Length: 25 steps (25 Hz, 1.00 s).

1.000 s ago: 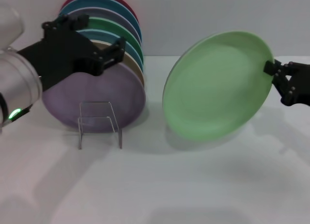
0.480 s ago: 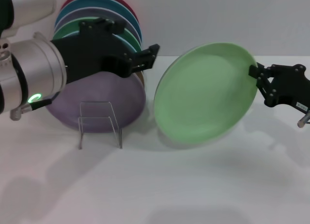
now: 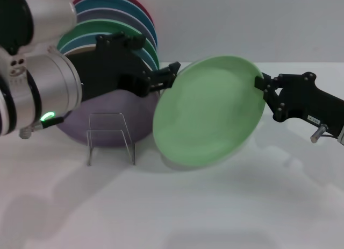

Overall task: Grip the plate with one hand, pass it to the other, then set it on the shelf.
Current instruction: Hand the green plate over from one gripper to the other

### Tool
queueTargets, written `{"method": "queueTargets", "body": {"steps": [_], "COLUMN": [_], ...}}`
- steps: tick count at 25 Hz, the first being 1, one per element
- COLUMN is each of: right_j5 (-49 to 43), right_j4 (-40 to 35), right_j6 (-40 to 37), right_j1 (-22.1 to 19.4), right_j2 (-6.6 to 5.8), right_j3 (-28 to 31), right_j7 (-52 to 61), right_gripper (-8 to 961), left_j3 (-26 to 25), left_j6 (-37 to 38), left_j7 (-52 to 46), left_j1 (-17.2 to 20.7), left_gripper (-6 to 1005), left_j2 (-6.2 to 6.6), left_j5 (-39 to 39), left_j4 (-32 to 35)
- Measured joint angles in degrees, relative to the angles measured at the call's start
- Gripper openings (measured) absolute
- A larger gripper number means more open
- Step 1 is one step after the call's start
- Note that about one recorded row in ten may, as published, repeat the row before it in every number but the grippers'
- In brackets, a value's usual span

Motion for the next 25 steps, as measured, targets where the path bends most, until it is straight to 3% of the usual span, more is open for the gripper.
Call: {"method": "queueTargets", "body": {"steps": [13, 25], "right_j5": [0.00, 1.42], "right_j4": [-2.07, -1.80], "right_j6": [-0.35, 0.46], "right_j1": [2.49, 2.06], "right_j2": [0.07, 0.04], "right_j3": [-0.54, -2.05], "right_j7": [-0.03, -0.03], "right_gripper": [95, 100], "left_j3": [3.14, 2.82], "left_j6": [-0.07, 0.69], "left_j7": [0.93, 0.94], "left_j1": [-1.47, -3.84], "left_gripper": [792, 786], "left_j2": [-0.09, -0.10], "left_j5": [0.24, 0.42], "left_j4": [2.50, 6.76]}}
